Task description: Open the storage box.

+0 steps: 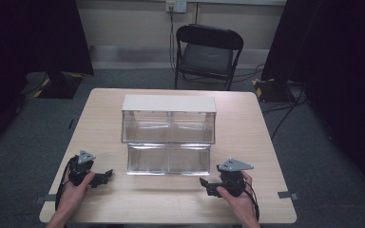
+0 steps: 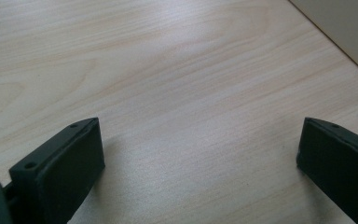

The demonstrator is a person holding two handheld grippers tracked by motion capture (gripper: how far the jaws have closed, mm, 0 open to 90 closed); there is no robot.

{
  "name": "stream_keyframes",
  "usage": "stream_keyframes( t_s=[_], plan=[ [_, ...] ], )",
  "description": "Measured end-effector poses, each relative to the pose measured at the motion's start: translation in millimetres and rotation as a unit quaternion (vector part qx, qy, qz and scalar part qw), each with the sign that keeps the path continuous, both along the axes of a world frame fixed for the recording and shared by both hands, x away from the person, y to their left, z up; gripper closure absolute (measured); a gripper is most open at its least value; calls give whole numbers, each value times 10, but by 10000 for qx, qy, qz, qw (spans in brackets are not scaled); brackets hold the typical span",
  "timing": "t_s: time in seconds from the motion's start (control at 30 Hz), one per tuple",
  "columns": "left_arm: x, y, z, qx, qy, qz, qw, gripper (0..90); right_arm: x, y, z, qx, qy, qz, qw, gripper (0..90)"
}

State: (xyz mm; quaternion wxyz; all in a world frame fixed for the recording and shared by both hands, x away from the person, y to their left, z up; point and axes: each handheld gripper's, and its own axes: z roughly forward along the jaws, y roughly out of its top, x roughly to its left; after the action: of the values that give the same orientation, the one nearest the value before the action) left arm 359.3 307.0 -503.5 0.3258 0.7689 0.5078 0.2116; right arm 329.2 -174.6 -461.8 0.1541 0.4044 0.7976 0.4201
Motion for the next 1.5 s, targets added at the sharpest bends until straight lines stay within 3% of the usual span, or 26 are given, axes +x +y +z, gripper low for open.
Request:
stream_keyframes(
  t_s=[0.2, 0.57, 0.67, 1.0, 1.27, 1.5],
  plan=[
    [0, 0, 0, 2, -2, 2, 10000, 1, 37, 5, 15, 37, -70, -174, 9998, 170],
    [0, 0, 0, 4, -2, 3, 10000, 1, 63, 37, -17, -24, -38, -185, 9998, 174],
    [0, 0, 0, 3, -1, 2, 10000, 1, 49, 40, 5, 87, -95, -99, 9999, 170],
    [0, 0, 0, 5, -1, 1, 10000, 1, 13, 57, 23, 70, -224, -59, 9997, 175],
    [0, 0, 0, 4, -2, 2, 10000, 1, 10, 52, 19, 89, -222, -68, 9997, 176],
    [0, 0, 0, 2, -2, 2, 10000, 1, 7, 34, 26, 250, -176, 12, 9995, 173]
  ],
)
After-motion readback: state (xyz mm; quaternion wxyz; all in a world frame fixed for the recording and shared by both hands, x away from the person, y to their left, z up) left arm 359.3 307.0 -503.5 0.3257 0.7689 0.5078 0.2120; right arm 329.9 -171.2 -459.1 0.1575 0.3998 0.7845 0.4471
